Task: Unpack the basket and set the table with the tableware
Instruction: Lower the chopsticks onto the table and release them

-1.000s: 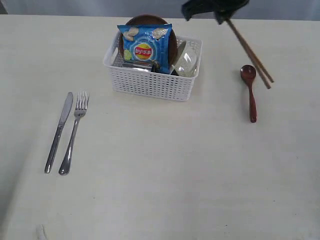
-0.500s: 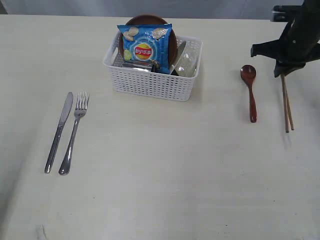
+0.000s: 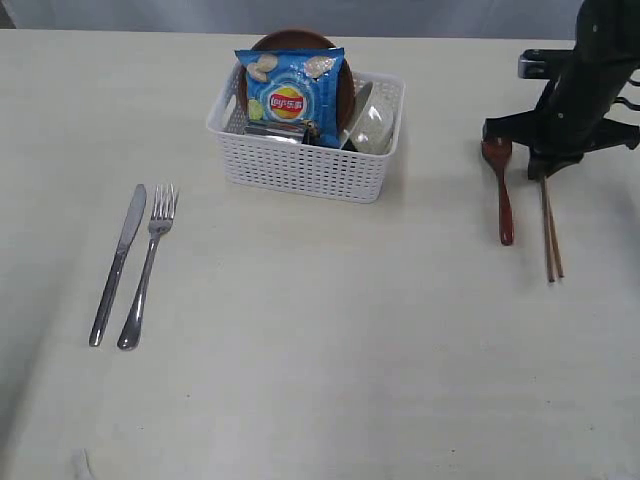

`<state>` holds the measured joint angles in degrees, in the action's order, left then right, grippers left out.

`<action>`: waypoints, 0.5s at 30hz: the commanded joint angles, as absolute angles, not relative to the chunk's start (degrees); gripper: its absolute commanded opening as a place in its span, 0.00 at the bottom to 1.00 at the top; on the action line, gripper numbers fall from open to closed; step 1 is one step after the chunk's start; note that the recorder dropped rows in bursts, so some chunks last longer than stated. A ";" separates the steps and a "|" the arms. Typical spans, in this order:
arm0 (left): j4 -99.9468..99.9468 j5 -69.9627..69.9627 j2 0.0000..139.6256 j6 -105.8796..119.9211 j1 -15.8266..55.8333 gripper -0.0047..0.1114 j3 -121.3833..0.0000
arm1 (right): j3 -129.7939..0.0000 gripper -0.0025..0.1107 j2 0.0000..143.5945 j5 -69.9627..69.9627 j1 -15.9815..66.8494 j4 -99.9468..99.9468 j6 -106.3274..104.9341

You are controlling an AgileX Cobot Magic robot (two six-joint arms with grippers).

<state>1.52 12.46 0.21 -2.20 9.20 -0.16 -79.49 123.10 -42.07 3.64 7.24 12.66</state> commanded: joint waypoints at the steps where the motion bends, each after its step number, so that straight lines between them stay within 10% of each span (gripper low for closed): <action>1: 1.71 12.10 0.00 -2.18 9.26 0.04 0.00 | -79.23 0.23 124.91 -41.21 3.41 6.72 12.66; 5: 1.71 12.10 0.00 -2.18 9.26 0.04 0.00 | -79.23 0.41 124.31 -41.21 3.41 6.72 12.66; 15: 1.71 12.10 0.00 -2.18 9.26 0.04 0.00 | -79.23 0.43 112.61 -39.75 3.61 3.51 8.59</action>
